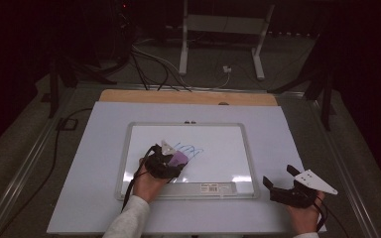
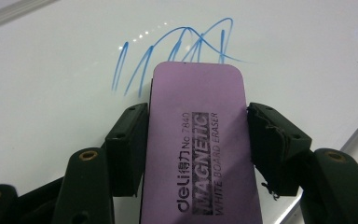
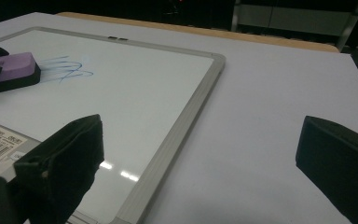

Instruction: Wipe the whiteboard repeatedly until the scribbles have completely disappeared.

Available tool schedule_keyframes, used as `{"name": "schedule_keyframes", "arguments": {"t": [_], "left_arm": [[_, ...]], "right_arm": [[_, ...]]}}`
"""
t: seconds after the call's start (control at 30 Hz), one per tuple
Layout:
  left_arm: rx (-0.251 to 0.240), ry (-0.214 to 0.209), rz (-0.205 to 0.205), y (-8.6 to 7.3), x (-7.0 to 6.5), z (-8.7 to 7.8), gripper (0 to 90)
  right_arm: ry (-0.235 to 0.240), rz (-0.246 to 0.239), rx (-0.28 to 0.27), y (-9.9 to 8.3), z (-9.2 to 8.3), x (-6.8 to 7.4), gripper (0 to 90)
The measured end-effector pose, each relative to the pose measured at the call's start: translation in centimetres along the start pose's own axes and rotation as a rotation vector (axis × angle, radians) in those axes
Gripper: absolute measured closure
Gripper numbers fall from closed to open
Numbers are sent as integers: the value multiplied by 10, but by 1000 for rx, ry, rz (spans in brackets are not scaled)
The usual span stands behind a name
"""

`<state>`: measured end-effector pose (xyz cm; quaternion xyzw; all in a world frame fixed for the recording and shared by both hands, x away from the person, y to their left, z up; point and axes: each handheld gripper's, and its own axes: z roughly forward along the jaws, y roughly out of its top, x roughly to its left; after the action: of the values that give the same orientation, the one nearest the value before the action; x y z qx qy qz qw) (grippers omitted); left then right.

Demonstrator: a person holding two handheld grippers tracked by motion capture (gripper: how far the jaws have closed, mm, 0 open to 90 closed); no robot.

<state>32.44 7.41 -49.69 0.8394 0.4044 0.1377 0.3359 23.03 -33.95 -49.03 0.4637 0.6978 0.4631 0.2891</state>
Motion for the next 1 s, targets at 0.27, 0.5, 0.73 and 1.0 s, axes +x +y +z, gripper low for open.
{"name": "schedule_keyframes", "arguments": {"t": [0.27, 0.5, 0.73, 1.0], "left_arm": [[-5, 49, -70, 1, 17, 2, 421], [2, -3, -8, 8, 3, 7, 421], [6, -52, 37, 12, -5, 11, 421], [13, 83, -65, 6, 25, 3, 421]], "right_arm": [[0, 3, -1, 0, 0, -1, 9], [3, -1, 1, 0, 1, 1, 9], [0, 1, 1, 0, 0, 0, 10], [-3, 6, -3, 0, -1, -1, 10]]}}
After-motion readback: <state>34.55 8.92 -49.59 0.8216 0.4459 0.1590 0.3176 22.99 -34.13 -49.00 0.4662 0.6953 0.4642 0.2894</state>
